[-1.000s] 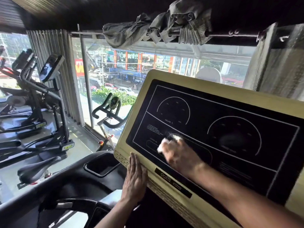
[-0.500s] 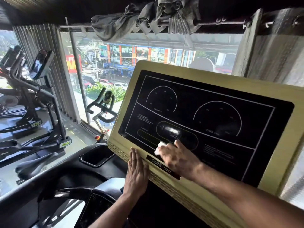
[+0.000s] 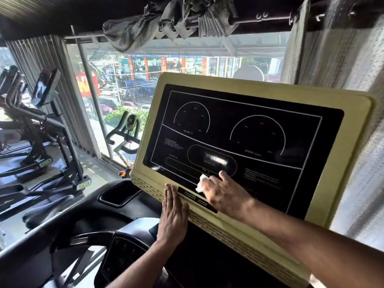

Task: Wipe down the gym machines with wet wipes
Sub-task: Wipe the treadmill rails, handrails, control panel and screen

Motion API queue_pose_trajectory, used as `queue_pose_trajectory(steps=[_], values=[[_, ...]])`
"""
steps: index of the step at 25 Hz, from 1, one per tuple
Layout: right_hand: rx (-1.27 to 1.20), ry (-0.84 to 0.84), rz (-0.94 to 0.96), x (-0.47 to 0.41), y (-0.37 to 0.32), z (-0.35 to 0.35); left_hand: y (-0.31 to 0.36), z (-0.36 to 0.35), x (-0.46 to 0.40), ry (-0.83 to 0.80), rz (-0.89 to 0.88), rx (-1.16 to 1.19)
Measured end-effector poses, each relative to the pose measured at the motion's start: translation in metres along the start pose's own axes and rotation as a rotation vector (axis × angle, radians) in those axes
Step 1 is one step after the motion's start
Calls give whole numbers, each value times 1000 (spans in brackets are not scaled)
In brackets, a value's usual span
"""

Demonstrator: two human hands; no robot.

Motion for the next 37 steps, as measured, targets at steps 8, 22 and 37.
queue_pose_trajectory(steps=[8, 22, 37], values=[[-91, 305, -441, 45, 85, -4, 18, -16, 9, 13, -31, 28], [11, 319, -478, 135, 67, -38, 62, -39, 24, 39, -98, 116], [-123, 424, -761, 194, 98, -44, 71, -47, 31, 20, -166, 105]])
Point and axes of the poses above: each hand's wrist, its own x-axis away from the middle knuckle, its own z-axis out of the back of the hand, y = z × x, the point moved 5 cm from there along -x, towards the middle knuckle, and after that the axes turned 14 degrees about -y, right-handed, at the moved point
